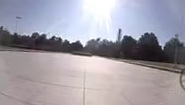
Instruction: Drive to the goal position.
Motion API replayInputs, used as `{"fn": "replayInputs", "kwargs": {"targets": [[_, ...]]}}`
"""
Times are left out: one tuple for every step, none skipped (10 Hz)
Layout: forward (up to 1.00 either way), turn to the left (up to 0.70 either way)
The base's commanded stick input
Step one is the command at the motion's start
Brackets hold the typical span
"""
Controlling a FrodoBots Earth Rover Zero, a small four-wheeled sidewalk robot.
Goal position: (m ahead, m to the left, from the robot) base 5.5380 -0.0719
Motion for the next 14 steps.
{"fn": "replayInputs", "kwargs": {"targets": [[0.7,-0.01],[0.7,-0.01],[0.7,-0.01],[0.7,-0.01],[0.7,-0.01],[0.7,-0.01],[0.7,-0.01],[0.7,-0.01],[0.7,-0.01],[0.7,-0.01],[0.7,-0.01],[0.7,-0.01],[0.7,-0.01],[0.7,-0.01]]}}
